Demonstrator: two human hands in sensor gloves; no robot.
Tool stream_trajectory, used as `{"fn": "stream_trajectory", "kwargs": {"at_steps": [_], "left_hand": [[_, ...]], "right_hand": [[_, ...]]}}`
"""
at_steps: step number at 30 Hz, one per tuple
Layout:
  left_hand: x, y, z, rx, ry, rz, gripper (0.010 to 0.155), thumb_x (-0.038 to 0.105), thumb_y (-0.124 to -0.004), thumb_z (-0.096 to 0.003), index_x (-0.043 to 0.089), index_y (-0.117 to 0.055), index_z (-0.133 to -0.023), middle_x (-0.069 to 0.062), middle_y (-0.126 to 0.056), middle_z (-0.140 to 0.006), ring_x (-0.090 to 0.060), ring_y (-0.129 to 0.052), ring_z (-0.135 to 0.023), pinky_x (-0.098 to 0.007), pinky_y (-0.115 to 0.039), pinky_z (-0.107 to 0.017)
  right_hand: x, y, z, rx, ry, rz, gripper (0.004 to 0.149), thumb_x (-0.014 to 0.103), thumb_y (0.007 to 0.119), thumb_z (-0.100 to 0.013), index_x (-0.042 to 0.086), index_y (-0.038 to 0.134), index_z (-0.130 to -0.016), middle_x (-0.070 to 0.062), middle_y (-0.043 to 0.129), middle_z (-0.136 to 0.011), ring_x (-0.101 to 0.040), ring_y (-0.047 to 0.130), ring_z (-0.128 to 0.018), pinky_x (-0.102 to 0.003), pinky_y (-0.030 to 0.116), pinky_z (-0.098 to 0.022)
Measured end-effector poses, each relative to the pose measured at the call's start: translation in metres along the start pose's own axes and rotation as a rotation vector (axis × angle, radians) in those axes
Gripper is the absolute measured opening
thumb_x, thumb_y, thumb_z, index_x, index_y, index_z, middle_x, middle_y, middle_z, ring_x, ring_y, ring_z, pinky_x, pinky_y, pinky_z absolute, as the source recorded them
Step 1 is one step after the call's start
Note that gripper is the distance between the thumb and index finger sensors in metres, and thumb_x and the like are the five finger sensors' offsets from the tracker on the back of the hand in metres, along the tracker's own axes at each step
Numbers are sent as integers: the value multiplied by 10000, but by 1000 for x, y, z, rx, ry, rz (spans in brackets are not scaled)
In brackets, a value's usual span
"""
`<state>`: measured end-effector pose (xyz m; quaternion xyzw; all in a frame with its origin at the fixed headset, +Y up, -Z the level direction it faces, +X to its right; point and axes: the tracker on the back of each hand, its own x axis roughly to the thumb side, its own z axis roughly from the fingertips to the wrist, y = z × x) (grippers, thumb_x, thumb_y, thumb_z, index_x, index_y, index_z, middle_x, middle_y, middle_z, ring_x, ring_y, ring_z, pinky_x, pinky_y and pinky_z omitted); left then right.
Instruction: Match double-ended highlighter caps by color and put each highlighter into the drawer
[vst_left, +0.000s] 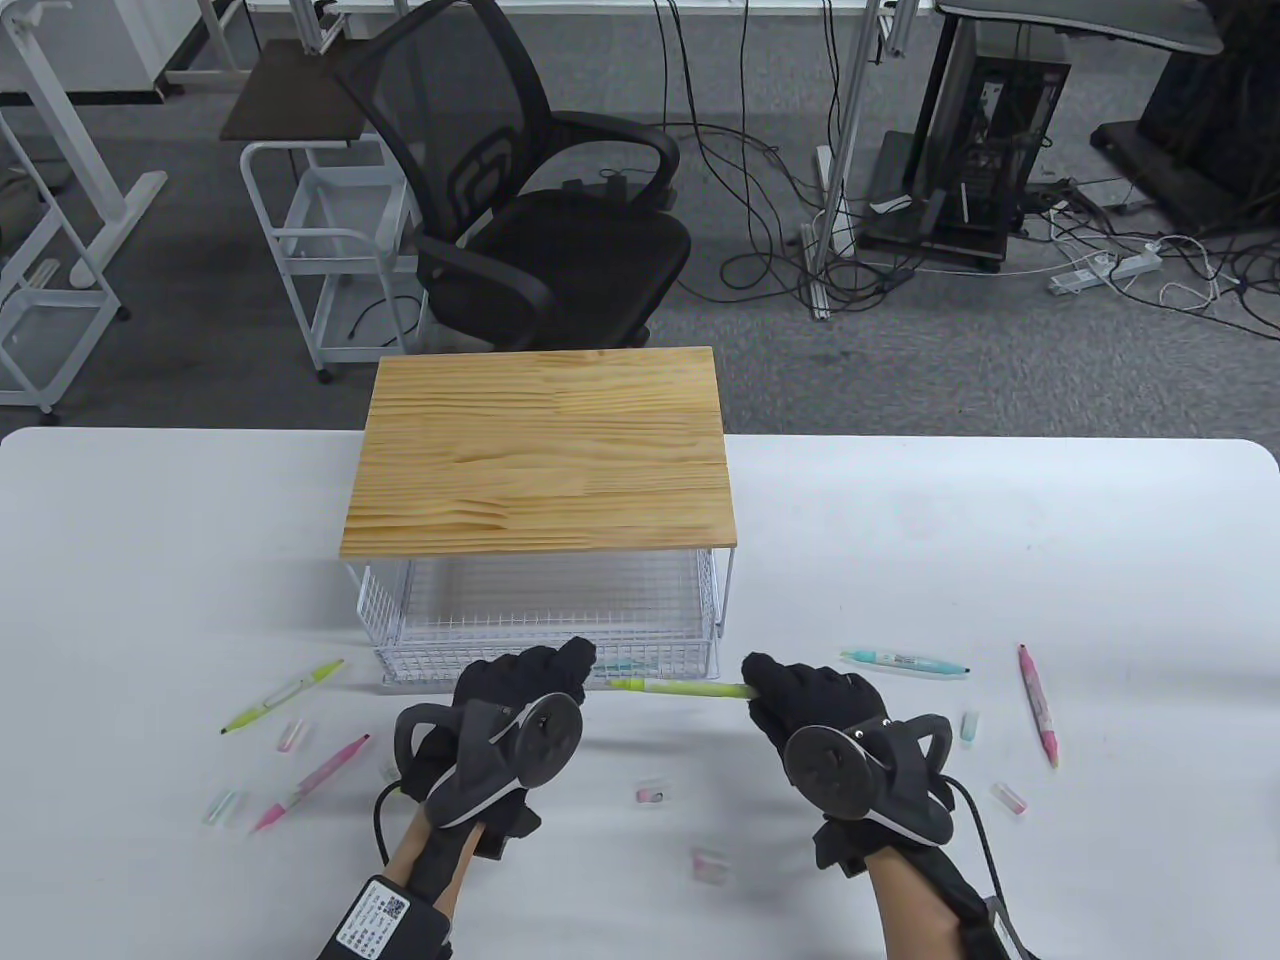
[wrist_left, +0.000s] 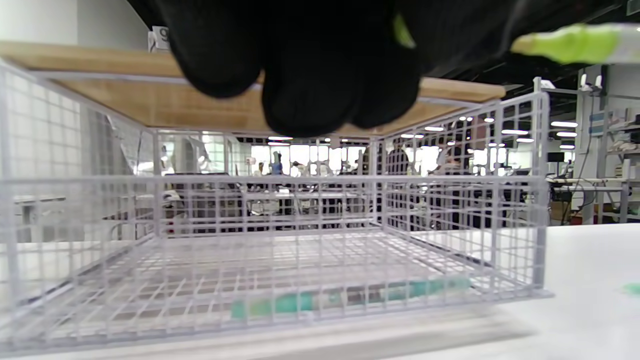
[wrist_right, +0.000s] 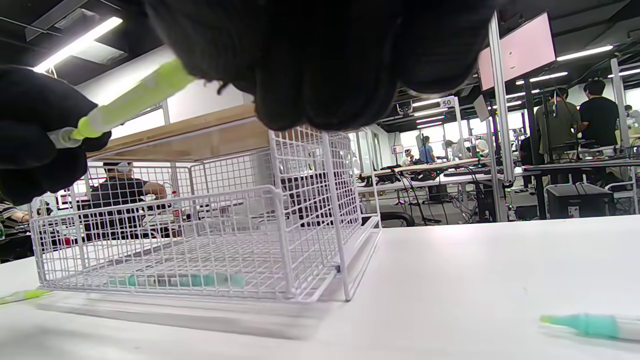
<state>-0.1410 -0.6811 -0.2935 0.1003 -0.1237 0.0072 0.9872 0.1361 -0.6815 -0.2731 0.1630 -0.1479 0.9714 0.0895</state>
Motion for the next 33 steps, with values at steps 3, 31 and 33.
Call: {"fn": "stream_trajectory", "kwargs": {"at_steps": [3, 31, 33], "left_hand": [[3, 0, 0, -5, -11, -15, 481, 443, -659, -547, 470, -562, -1017, 112, -881, -903, -104, -954, -694, -422, -799, -664], [28, -1, 5, 71, -137, -107, 497, 397, -653, -534, 359, -591, -1026, 100, -918, -832, -80, -974, -627, -396, -832, -633], [28, -3, 3, 60, -134, -91, 496, 394, -652, -536, 356, -590, -1027, 97, -917, -833, -82, -973, -627, -400, -830, -632]], "right_hand": [[0, 0, 0, 1, -1, -2, 494, 370, 716, -535, 260, 669, -1015, 1, 882, -853, -174, 955, -619, -453, 779, -639], [3, 7, -3, 44, -38, -35, 487, 345, 693, -538, 241, 672, -1013, -2, 891, -823, -155, 959, -588, -454, 797, -621], [4, 6, -2, 43, -38, -21, 489, 345, 693, -537, 239, 672, -1014, -3, 892, -821, -154, 959, -586, -454, 797, -621]]}}
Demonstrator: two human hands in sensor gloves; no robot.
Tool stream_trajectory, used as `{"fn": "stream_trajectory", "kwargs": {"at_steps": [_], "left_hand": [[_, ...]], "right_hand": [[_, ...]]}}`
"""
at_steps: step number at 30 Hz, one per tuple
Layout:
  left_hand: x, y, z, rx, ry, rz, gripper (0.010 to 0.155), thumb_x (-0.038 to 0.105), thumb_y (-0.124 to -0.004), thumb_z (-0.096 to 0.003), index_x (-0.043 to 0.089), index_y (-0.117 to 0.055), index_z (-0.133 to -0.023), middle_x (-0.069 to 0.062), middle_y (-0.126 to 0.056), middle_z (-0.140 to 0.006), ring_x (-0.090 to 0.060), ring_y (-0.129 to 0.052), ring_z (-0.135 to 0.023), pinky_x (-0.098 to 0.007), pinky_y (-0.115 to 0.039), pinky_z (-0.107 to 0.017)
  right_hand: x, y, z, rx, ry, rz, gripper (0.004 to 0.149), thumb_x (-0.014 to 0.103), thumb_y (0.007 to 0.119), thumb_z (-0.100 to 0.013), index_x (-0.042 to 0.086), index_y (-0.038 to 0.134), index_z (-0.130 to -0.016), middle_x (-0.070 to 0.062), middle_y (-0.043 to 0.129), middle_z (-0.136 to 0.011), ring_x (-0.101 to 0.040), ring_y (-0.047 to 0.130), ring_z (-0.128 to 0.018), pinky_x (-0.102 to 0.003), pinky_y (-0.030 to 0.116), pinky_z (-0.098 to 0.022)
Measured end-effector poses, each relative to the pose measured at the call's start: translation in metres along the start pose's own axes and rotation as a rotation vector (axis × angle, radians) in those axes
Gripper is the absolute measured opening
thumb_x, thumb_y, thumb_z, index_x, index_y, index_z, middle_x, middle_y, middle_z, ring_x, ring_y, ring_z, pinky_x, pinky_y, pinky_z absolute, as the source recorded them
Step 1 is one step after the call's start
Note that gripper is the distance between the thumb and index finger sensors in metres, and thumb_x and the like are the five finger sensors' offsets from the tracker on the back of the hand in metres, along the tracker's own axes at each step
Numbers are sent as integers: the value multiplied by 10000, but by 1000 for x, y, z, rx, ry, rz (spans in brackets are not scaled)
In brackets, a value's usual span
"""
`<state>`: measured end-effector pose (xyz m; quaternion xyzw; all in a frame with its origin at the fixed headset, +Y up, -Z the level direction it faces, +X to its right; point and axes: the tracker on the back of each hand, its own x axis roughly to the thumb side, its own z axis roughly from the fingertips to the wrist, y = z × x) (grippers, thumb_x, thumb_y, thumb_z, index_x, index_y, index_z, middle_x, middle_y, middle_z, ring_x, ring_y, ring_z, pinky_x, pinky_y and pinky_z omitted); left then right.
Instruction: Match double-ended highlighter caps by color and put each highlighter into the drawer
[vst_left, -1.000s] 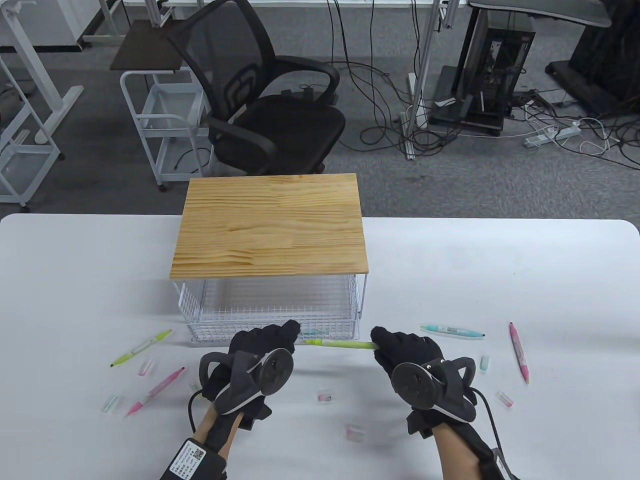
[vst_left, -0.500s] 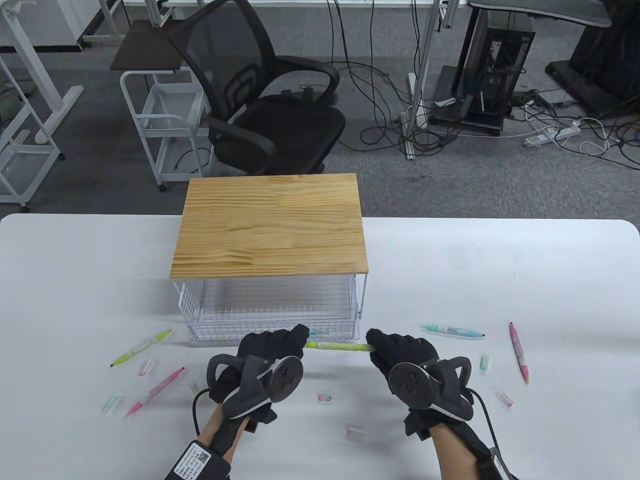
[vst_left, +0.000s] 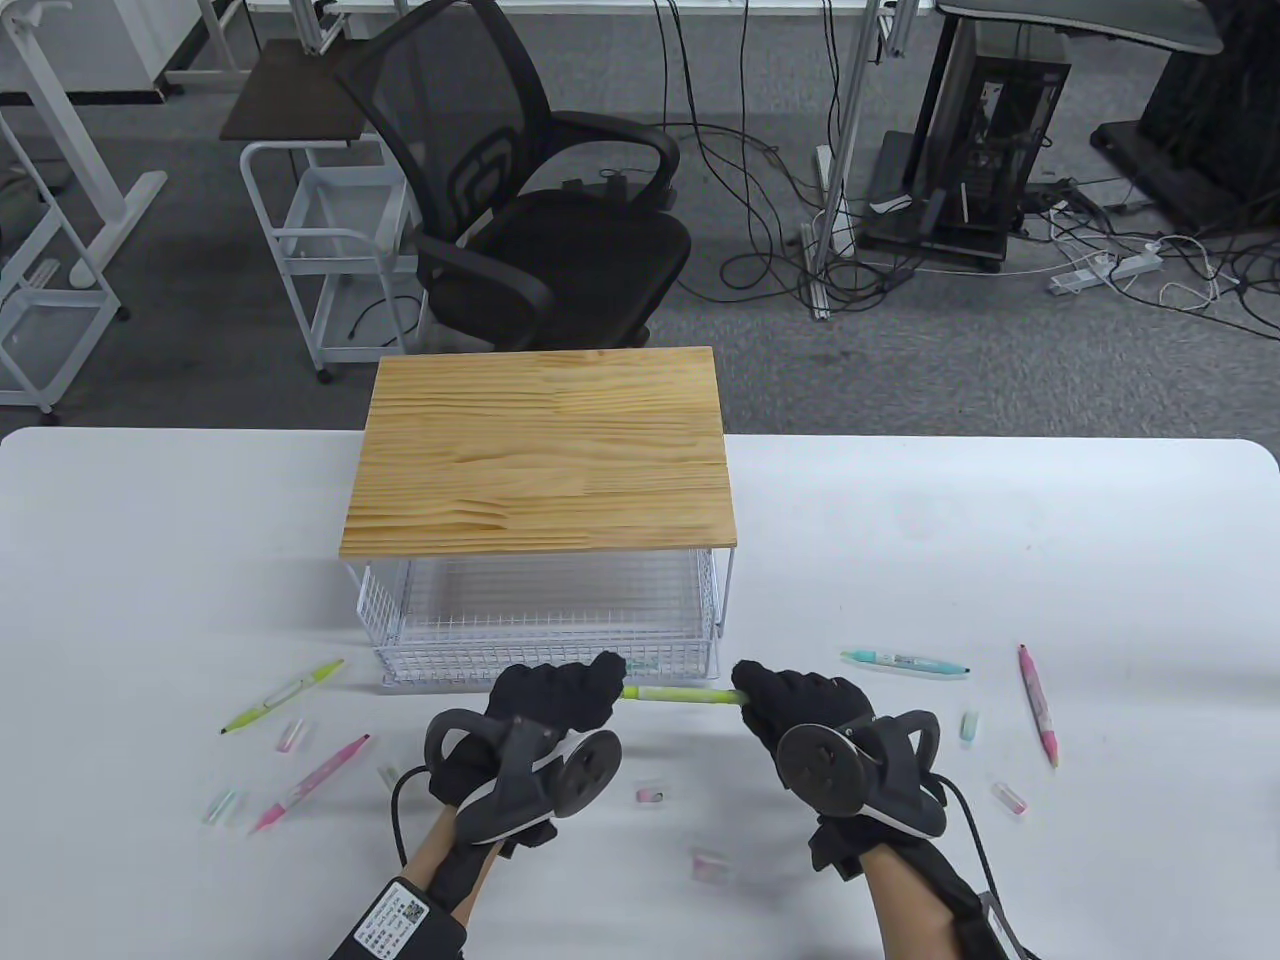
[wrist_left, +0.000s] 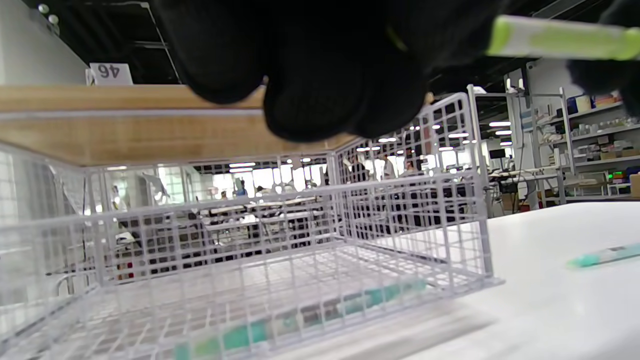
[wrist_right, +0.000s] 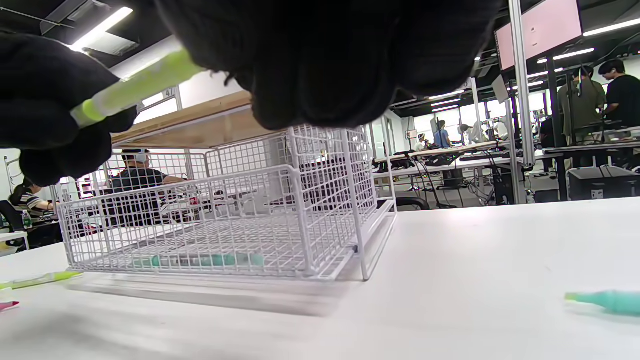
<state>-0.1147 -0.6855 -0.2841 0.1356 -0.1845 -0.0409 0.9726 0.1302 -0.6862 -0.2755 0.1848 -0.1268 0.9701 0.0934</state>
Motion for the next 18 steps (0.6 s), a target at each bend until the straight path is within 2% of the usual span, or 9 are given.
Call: {"fn": "stream_trajectory", "kwargs": {"at_steps": [7, 12, 18], "left_hand": [[3, 2, 3, 13, 0, -65, 494, 378, -647, -533, 345, -603, -1024, 84, -928, -815, -88, -974, -608, -403, -833, -624], [11, 0, 4, 6, -16, -195, 496, 378, -637, -531, 337, -598, -1024, 86, -934, -809, -88, -976, -602, -399, -836, -624], [13, 3, 5, 20, -6, -217, 495, 371, -642, -529, 327, -608, -1021, 75, -939, -802, -93, -977, -592, -401, -836, -619]], "right_hand": [[6, 4, 1, 13, -23, 17, 485, 336, 693, -536, 230, 677, -1009, -10, 895, -810, -154, 959, -576, -454, 800, -614], [11, 2, 2, -4, -37, 59, 484, 334, 695, -535, 228, 678, -1007, -11, 894, -805, -152, 957, -571, -440, 795, -622], [12, 3, 1, 7, -35, 55, 485, 331, 696, -533, 218, 681, -1004, -17, 899, -794, -149, 958, -557, -438, 799, -615]]}}
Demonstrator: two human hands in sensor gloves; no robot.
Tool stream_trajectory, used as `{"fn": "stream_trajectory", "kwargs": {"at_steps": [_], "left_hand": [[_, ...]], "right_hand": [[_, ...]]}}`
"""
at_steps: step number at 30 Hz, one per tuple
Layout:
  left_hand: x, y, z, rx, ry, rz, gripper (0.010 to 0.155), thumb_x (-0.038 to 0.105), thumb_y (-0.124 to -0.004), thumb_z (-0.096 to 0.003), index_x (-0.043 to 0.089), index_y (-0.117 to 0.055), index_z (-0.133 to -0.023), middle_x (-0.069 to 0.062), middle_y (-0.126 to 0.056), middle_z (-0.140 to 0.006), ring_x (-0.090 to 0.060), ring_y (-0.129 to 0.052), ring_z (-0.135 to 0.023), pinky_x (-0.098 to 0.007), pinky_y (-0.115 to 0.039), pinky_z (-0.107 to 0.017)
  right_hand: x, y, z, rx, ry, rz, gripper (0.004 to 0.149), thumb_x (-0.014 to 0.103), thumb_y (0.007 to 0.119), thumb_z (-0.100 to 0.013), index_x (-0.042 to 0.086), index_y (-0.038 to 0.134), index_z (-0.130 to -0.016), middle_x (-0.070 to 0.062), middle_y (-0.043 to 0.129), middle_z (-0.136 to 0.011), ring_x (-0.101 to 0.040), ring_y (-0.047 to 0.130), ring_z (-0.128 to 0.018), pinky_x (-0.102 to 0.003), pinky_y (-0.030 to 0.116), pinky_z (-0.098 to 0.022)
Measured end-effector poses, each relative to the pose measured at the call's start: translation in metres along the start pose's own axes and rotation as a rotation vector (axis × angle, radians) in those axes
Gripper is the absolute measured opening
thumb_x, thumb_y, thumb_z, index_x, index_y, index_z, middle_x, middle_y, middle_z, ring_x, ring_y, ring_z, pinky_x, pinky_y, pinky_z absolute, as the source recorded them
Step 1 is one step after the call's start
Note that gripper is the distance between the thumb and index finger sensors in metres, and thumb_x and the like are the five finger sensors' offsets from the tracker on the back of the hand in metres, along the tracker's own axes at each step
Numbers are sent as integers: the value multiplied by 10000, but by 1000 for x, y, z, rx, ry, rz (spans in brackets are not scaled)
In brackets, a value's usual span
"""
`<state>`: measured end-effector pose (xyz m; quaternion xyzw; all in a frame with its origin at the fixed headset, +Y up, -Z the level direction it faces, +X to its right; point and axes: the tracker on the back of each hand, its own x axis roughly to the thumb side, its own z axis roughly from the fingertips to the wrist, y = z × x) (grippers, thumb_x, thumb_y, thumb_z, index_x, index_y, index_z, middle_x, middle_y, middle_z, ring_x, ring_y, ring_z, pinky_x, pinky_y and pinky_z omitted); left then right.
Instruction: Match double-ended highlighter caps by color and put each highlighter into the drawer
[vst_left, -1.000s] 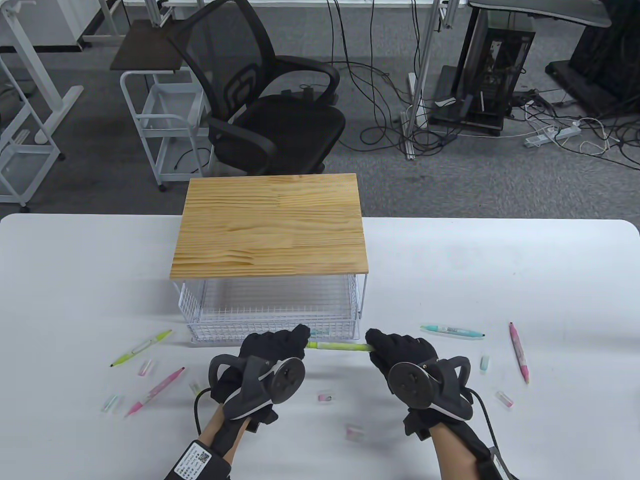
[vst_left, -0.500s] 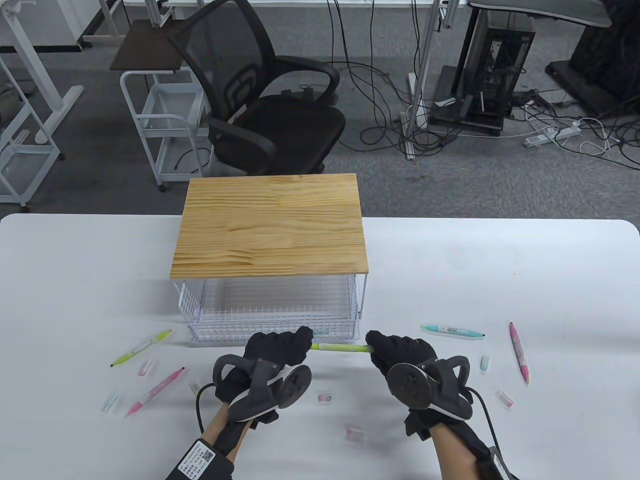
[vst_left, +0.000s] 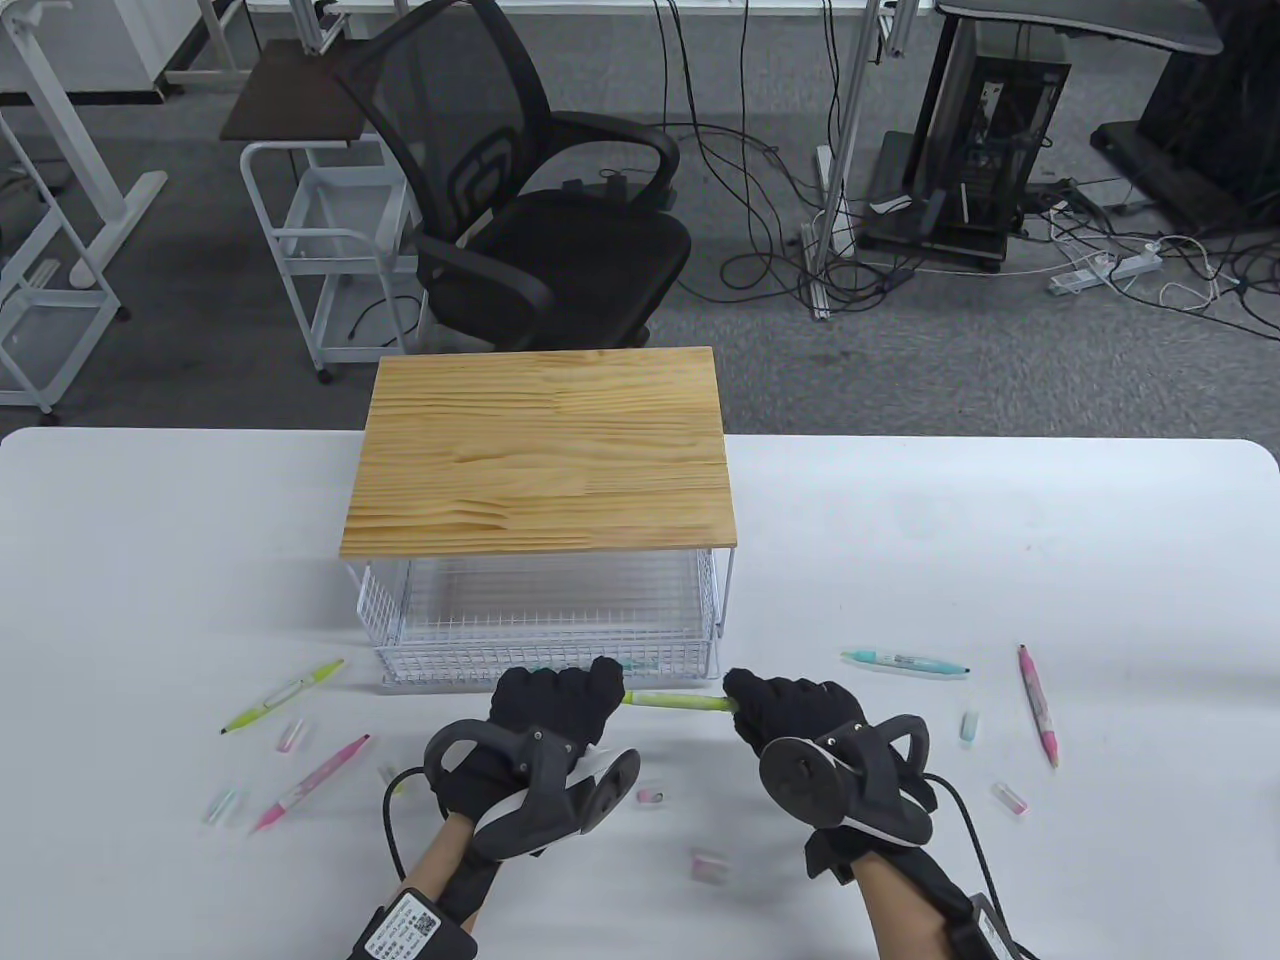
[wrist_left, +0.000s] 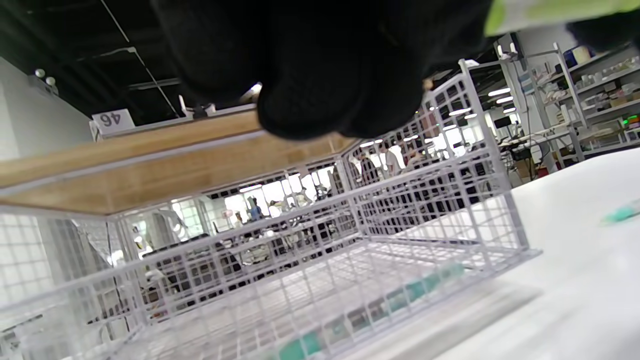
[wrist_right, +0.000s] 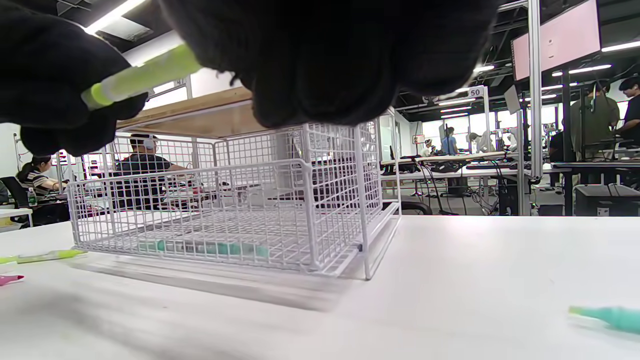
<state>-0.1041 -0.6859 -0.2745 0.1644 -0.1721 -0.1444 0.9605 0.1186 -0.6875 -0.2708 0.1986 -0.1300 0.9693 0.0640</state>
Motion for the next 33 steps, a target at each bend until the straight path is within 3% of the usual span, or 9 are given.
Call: {"fn": "stream_trajectory", "kwargs": {"at_steps": [13, 24, 33], "left_hand": [[-2, 4, 1, 6, 4, -5, 492, 366, -649, -520, 316, -628, -1009, 61, -949, -797, -99, -980, -572, -403, -843, -607], [-2, 7, 1, 25, -7, -22, 493, 389, -628, -521, 351, -611, -1012, 107, -933, -794, -81, -973, -590, -395, -834, -620], [-43, 19, 4, 33, 145, 15, 491, 395, -626, -520, 413, -599, -1010, 125, -904, -858, -93, -961, -676, -413, -802, -670]], "right_hand": [[7, 1, 0, 6, -13, -15, 481, 328, 699, -530, 201, 695, -994, -24, 910, -770, -147, 962, -531, -434, 807, -601], [-6, -3, -1, 4, 5, -71, 485, 357, 705, -531, 237, 687, -1000, -2, 904, -790, -146, 962, -561, -447, 801, -611], [-30, -28, 9, -63, 92, -106, 521, 431, 707, -543, 272, 650, -1037, -12, 868, -894, -205, 946, -684, -491, 754, -673]]}}
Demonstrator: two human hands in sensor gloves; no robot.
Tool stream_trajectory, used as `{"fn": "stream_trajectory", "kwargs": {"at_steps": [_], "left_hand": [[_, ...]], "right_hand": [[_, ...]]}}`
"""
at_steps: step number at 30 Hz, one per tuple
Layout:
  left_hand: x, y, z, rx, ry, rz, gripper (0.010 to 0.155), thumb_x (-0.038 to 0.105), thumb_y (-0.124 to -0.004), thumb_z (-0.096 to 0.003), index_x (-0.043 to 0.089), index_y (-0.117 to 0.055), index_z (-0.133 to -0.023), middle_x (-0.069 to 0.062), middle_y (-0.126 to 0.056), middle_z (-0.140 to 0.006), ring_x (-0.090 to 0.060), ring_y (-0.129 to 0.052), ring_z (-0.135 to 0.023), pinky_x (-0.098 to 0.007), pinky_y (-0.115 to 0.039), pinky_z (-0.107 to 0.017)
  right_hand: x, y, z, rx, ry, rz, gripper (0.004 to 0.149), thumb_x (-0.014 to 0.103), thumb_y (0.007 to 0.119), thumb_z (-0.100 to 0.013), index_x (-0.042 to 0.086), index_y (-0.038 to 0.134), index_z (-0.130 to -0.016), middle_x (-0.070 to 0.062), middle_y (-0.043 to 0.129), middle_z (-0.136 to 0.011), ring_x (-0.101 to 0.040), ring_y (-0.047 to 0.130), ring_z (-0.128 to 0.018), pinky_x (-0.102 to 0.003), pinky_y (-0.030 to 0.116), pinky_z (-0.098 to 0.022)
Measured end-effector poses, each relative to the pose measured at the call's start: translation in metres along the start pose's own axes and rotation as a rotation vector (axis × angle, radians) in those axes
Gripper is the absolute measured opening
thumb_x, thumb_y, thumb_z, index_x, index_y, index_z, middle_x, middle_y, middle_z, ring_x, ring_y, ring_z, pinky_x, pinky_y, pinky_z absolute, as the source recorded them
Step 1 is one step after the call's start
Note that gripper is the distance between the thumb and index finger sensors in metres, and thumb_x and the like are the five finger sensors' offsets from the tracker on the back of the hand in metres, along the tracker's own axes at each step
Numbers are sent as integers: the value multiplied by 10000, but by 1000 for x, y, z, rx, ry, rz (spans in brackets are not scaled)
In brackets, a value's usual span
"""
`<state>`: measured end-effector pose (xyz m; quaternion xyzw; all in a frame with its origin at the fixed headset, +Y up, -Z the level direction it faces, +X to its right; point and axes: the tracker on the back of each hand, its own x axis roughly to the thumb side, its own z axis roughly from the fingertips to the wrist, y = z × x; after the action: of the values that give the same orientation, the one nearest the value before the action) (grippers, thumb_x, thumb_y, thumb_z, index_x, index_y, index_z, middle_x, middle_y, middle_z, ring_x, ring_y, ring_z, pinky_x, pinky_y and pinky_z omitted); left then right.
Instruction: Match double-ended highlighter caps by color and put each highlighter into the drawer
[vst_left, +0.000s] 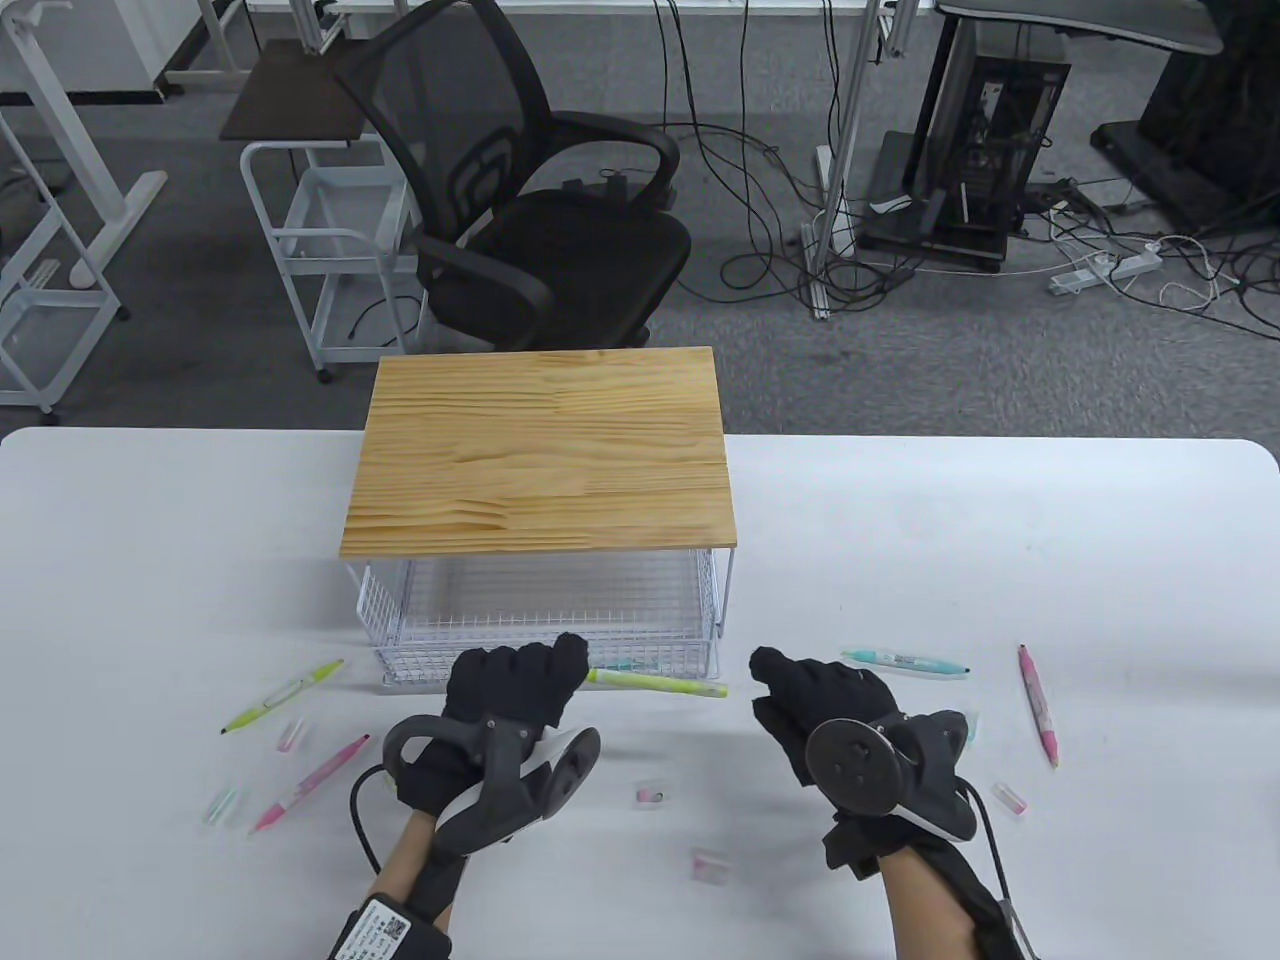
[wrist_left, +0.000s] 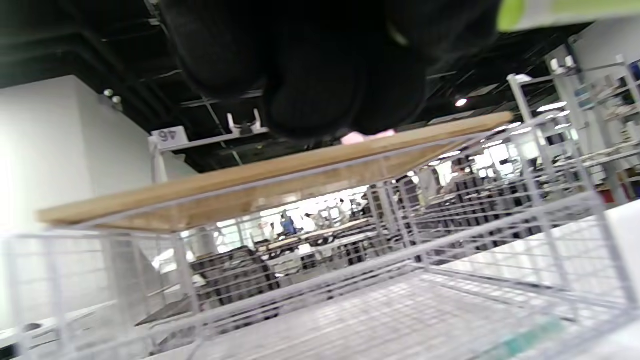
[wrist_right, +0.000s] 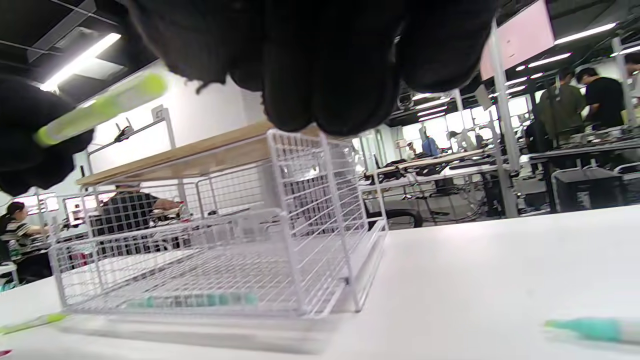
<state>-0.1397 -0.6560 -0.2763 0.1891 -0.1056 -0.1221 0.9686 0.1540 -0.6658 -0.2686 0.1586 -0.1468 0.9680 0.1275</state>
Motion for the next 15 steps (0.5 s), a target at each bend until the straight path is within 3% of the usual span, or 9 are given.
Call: {"fn": "stream_trajectory", "kwargs": {"at_steps": [4, 6, 15], "left_hand": [[-20, 2, -7, -21, 107, 33, 491, 396, -630, -522, 417, -605, -1012, 123, -905, -872, -103, -955, -705, -422, -790, -684], [-27, -4, -19, -90, 158, 26, 490, 397, -630, -524, 424, -601, -1013, 122, -897, -887, -111, -943, -739, -430, -772, -701], [-21, -40, -60, -316, 255, -52, 491, 405, -627, -522, 455, -606, -1010, 123, -908, -912, -119, -935, -790, -435, -758, -718]], "right_hand": [[-6, -7, 3, -29, 17, -67, 519, 442, 703, -547, 272, 659, -1035, -20, 868, -897, -218, 944, -685, -501, 749, -676], [-6, -9, 3, -39, 17, -93, 517, 445, 701, -548, 277, 659, -1035, -22, 868, -899, -220, 942, -690, -503, 746, -678], [-5, -8, 2, -29, 5, -87, 516, 456, 696, -549, 283, 663, -1034, -23, 866, -904, -223, 941, -695, -509, 742, -683]]}}
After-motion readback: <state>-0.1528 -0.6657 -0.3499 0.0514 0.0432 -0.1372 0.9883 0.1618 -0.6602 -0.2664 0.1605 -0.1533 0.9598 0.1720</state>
